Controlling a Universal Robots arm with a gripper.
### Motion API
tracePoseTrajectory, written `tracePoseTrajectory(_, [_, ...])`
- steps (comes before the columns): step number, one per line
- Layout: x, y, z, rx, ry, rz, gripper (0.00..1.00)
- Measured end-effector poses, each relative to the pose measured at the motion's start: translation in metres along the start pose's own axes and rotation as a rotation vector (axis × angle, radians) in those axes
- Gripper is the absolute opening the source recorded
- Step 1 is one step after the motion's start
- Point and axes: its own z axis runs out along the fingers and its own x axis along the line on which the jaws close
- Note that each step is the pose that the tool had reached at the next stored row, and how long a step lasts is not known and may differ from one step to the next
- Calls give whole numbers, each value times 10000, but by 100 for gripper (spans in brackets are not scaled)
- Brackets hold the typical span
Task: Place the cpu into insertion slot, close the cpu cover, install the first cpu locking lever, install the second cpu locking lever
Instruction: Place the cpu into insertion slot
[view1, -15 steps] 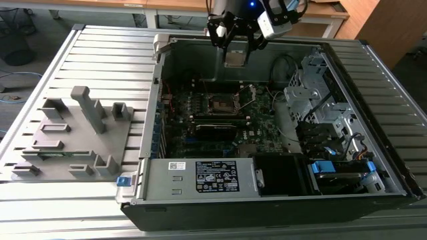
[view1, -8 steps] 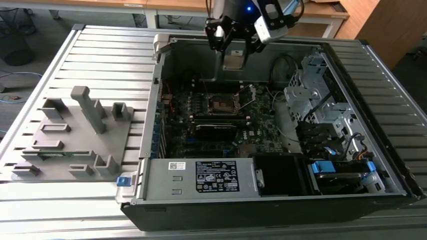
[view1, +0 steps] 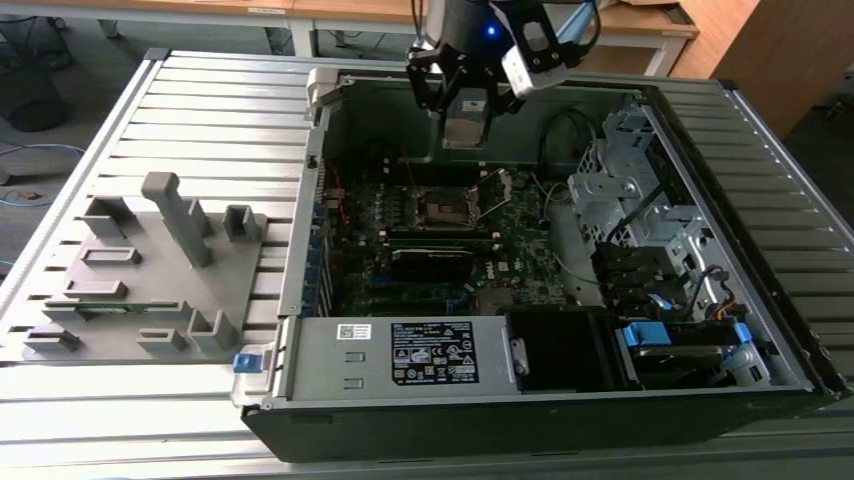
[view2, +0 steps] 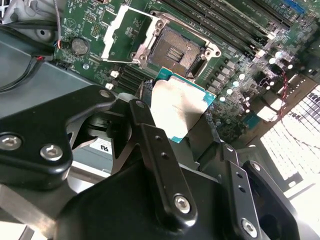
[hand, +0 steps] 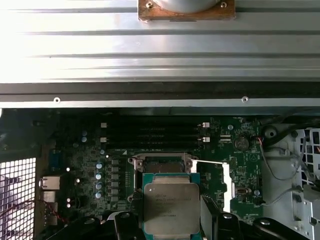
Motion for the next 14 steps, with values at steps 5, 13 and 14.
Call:
tracePoseTrajectory(5, [4,-3,30,2,0,0,54])
tracePoseTrajectory(13, [6,-6,64,2,0,0,54])
tracePoseTrajectory(14, [6,-6,65,4,1,0,54])
